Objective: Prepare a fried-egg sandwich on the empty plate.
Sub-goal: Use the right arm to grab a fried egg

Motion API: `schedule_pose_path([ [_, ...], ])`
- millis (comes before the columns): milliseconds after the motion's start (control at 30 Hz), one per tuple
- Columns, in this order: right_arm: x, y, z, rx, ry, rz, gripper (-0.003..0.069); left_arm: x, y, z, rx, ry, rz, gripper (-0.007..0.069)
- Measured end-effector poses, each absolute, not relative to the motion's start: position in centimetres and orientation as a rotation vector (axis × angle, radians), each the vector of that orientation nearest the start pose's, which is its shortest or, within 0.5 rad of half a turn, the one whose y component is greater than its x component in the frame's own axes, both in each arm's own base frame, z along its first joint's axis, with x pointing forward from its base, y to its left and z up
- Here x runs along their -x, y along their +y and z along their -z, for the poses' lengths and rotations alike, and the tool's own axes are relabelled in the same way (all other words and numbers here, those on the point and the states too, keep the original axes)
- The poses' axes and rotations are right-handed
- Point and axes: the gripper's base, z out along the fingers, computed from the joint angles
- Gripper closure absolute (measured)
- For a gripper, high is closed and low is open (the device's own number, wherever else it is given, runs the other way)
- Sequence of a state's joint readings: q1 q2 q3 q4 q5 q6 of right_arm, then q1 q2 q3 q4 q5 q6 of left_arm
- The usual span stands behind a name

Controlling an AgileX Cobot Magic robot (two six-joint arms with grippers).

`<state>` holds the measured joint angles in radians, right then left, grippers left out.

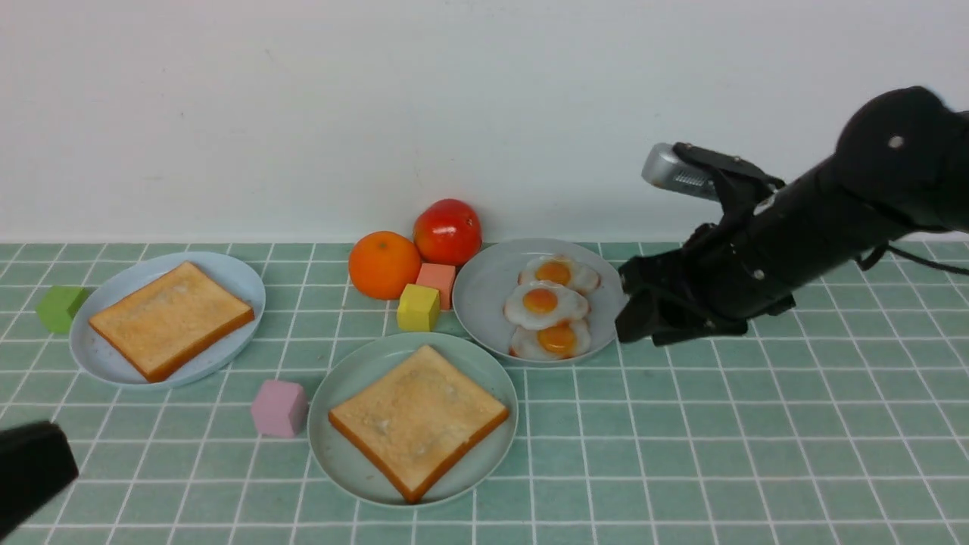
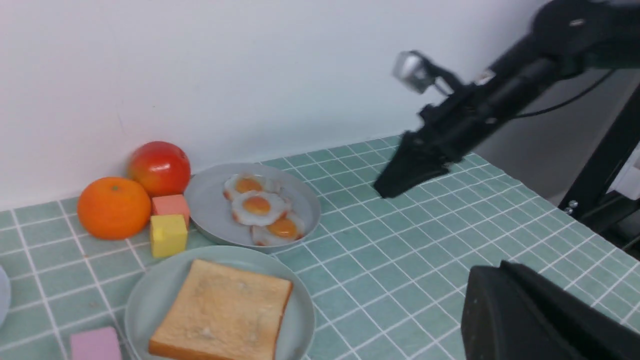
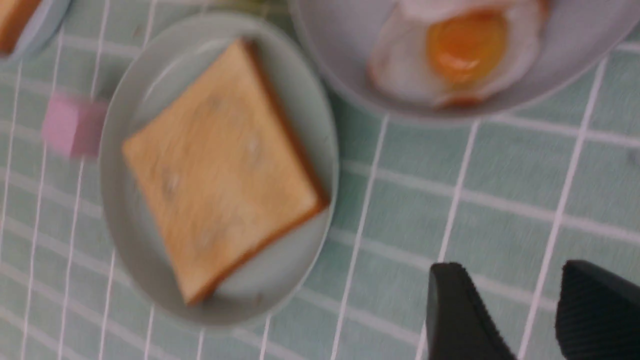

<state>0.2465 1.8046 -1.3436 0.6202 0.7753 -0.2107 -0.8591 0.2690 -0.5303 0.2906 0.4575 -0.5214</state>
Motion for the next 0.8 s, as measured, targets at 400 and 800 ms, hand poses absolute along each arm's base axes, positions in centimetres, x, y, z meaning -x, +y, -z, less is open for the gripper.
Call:
schedule_pose_path([
  [400, -45.1, 12.4, -19.7, -0.065, 2.604, -0.877, 0.0288, -6.9, -7.3, -34.4, -0.454, 1.556, 0.822, 0.0638],
  [800, -48.8, 13.3, -15.9, -0.078, 2.604, -0.916, 0.0283, -8.9, -9.9, -33.2, -0.477, 1.642, 0.834, 0.0638],
])
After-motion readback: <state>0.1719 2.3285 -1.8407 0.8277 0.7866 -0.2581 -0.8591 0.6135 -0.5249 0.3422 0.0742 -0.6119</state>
